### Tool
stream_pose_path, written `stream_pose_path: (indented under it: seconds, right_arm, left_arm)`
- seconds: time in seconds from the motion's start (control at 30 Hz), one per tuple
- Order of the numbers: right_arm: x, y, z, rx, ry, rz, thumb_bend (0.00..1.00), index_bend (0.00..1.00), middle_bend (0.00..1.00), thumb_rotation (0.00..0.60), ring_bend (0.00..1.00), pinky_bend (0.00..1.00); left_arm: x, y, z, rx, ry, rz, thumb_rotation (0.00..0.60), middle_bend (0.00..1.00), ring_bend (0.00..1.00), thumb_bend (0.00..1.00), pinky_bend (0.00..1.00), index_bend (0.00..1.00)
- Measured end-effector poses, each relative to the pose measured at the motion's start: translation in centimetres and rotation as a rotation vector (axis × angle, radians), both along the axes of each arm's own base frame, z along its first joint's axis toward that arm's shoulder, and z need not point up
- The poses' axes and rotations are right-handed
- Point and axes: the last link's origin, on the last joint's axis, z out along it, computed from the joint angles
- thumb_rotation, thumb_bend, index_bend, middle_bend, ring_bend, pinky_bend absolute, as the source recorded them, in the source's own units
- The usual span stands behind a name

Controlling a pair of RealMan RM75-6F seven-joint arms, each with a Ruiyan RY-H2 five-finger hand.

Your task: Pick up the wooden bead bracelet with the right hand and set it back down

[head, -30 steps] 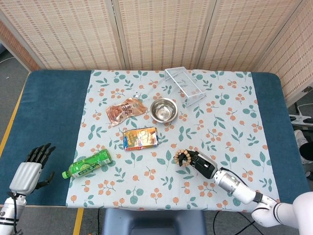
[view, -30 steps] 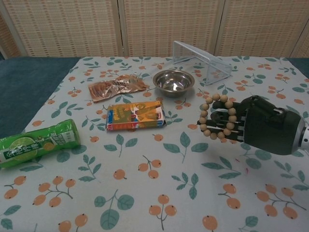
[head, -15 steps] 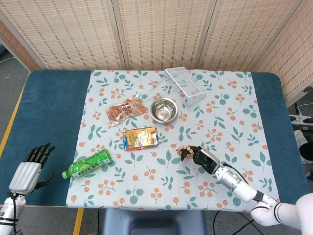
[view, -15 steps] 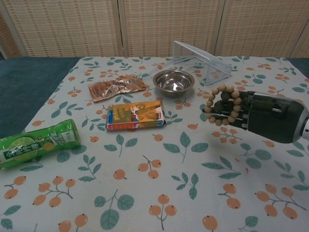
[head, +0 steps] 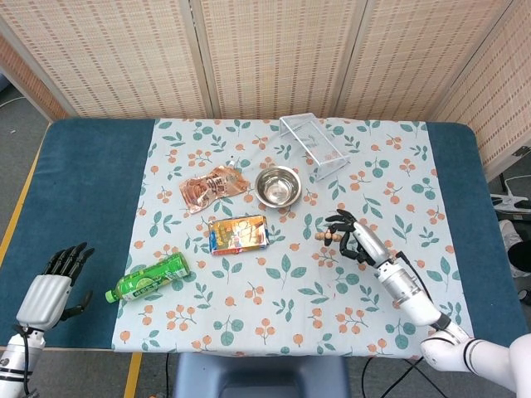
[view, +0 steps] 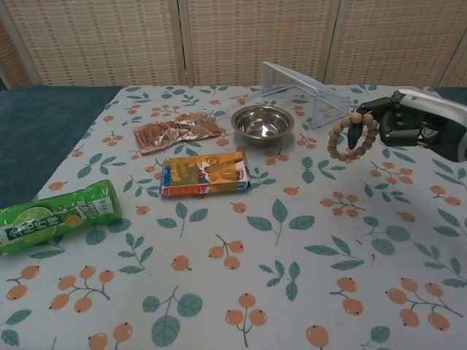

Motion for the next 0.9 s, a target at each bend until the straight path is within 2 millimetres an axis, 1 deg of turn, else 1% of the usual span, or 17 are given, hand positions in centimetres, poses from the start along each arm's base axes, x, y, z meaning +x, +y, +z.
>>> stream_pose_path:
  seconds: [0.17, 0.3, 0.4, 0.5, 0.57, 0.67, 0.77, 0.83, 0.87, 0.9]
  right_arm:
    - [-1.8, -1.2, 0.4, -0.125, 0.303, 0.053, 1.00, 0.58, 0.53, 0.600, 0.17, 0.03]
    - [-3.3, -1.7, -0.3, -0.139, 0.527, 0.068, 1.00, 0.55, 0.53, 0.600, 0.16, 0.03]
    - [-4.0, -1.7, -1.1, -0.141, 0.626, 0.071, 1.00, 0.55, 0.53, 0.600, 0.16, 0.03]
    - [-4.2, -1.7, -1.8, -0.141, 0.656, 0.064, 1.00, 0.55, 0.53, 0.600, 0.16, 0.03]
    - [-4.2, -1.7, -1.8, -0.136, 0.648, 0.059, 1.00, 0.54, 0.53, 0.600, 0.16, 0.03]
    - [-4.3, -1.4, -1.3, -0.130, 0.627, 0.054, 1.00, 0.49, 0.51, 0.600, 0.16, 0.03]
    - [-4.4, -1.0, -0.6, -0.154, 0.603, 0.050, 1.00, 0.40, 0.45, 0.600, 0.15, 0.03]
    - [-4.3, -0.8, 0.2, -0.188, 0.579, 0.049, 0.93, 0.33, 0.40, 0.600, 0.13, 0.03]
    - [-4.2, -0.6, 0.5, -0.205, 0.568, 0.050, 0.86, 0.28, 0.36, 0.600, 0.11, 0.03]
    - [-4.0, -0.4, 1.0, -0.230, 0.554, 0.055, 0.77, 0.23, 0.33, 0.600, 0.09, 0.03]
  left_arm:
    - [0.0, 0.0, -0.1, -0.002, 0.001, -0.001, 0.600, 0.00, 0.00, 0.43, 0.10, 0.07]
    - [0.1, -0.1, -0.1, -0.006, 0.001, -0.002, 0.600, 0.00, 0.00, 0.43, 0.10, 0.07]
    - [0.1, -0.1, -0.1, -0.004, 0.000, -0.002, 0.600, 0.00, 0.00, 0.43, 0.10, 0.07]
    - [0.1, -0.1, 0.0, -0.003, -0.002, -0.002, 0.600, 0.00, 0.00, 0.43, 0.10, 0.07]
    - [0.1, -0.1, 0.0, -0.002, -0.003, -0.002, 0.600, 0.00, 0.00, 0.43, 0.10, 0.07]
    - [0.1, -0.1, 0.1, 0.000, -0.004, -0.004, 0.600, 0.00, 0.00, 0.43, 0.10, 0.07]
    - [0.1, -0.1, 0.0, -0.002, -0.004, -0.002, 0.600, 0.00, 0.00, 0.43, 0.10, 0.07]
    - [0.1, -0.1, 0.0, -0.004, -0.002, -0.002, 0.600, 0.00, 0.00, 0.43, 0.10, 0.07]
    - [0.1, -0.1, 0.0, -0.004, -0.001, -0.003, 0.600, 0.00, 0.00, 0.43, 0.10, 0.06]
    - [0.1, -0.1, 0.0, -0.003, 0.000, -0.003, 0.600, 0.00, 0.00, 0.43, 0.10, 0.06]
